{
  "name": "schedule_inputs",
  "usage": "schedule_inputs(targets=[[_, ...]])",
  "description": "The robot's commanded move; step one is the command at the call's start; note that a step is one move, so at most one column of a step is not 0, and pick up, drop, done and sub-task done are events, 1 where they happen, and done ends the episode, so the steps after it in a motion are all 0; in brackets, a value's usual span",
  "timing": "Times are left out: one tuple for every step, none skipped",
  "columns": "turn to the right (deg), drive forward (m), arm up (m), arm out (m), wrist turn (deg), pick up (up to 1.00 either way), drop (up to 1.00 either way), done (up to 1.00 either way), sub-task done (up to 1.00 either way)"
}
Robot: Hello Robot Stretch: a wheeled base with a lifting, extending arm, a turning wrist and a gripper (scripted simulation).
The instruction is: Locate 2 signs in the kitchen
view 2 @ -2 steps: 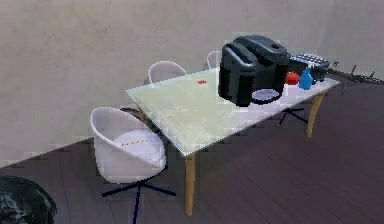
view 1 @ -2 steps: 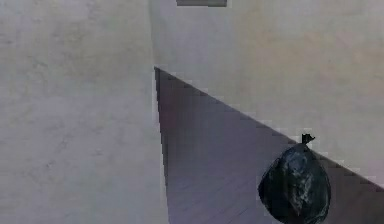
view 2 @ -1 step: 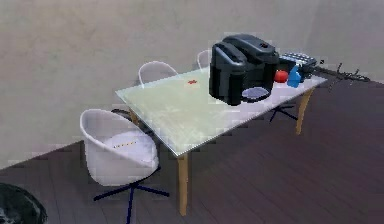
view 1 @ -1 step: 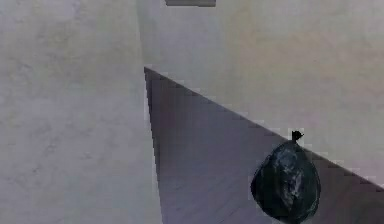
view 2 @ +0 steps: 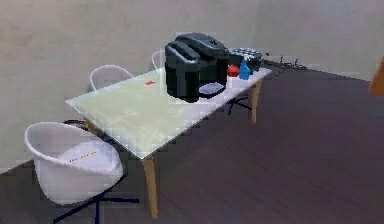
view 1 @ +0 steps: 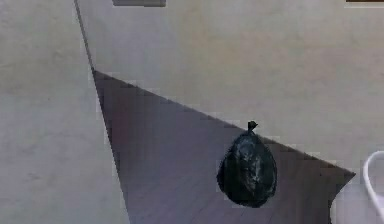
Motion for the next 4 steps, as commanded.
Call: schedule_inputs(targets=[[0.0, 0.95, 0.00, 0.00, 0.0, 0.00, 0.00, 0.00, 0.00], [-45.0, 0.00, 0.00, 0.00, 0.0, 0.00, 0.00, 0.00, 0.00], [0.0, 0.25, 0.00, 0.00, 0.0, 0.00, 0.00, 0.00, 0.00], [9.0, 0.00, 0.00, 0.00, 0.0, 0.00, 0.00, 0.00, 0.00]])
